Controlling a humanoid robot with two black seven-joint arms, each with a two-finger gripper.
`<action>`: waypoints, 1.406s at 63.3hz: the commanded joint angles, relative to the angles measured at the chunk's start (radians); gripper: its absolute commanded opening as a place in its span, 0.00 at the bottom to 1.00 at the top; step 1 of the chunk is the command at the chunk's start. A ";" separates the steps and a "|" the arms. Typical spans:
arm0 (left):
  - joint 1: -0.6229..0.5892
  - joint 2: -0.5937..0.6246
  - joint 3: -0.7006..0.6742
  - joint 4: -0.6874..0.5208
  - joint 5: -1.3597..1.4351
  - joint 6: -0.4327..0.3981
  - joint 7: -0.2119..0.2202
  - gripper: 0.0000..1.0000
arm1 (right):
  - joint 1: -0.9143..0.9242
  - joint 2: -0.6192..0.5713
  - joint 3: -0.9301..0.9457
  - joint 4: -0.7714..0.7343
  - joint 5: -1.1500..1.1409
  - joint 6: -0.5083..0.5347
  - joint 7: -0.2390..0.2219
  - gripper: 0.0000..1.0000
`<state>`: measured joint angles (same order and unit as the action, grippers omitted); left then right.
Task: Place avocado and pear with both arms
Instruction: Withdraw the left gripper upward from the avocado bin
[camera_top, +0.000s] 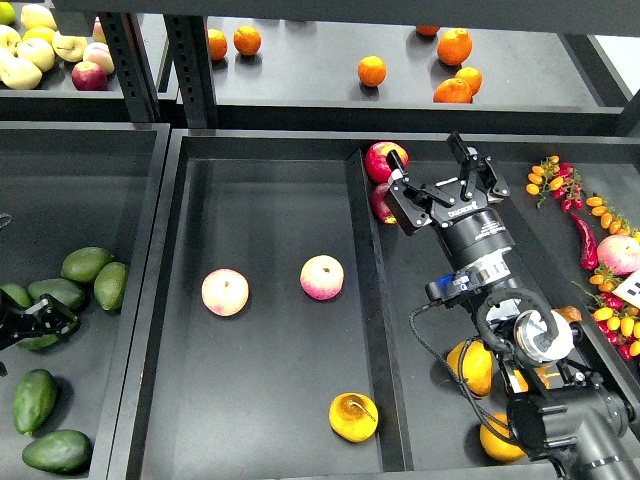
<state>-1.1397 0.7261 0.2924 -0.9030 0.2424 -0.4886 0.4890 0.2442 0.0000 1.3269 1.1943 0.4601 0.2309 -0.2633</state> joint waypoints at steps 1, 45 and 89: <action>-0.006 0.032 -0.091 0.001 -0.043 0.000 0.000 0.99 | -0.016 0.000 0.000 0.013 0.000 0.001 -0.002 1.00; 0.193 0.036 -0.783 0.072 -0.520 0.000 0.000 0.99 | -0.069 -0.308 -0.048 0.048 0.005 0.010 -0.136 1.00; 0.719 -0.435 -1.564 0.047 -0.563 0.000 0.000 0.99 | -0.054 -0.543 -0.279 0.067 -0.060 0.015 -0.225 1.00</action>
<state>-0.4890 0.3927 -1.1555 -0.8403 -0.3207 -0.4886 0.4888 0.1798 -0.5177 1.0920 1.2553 0.4311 0.2454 -0.4888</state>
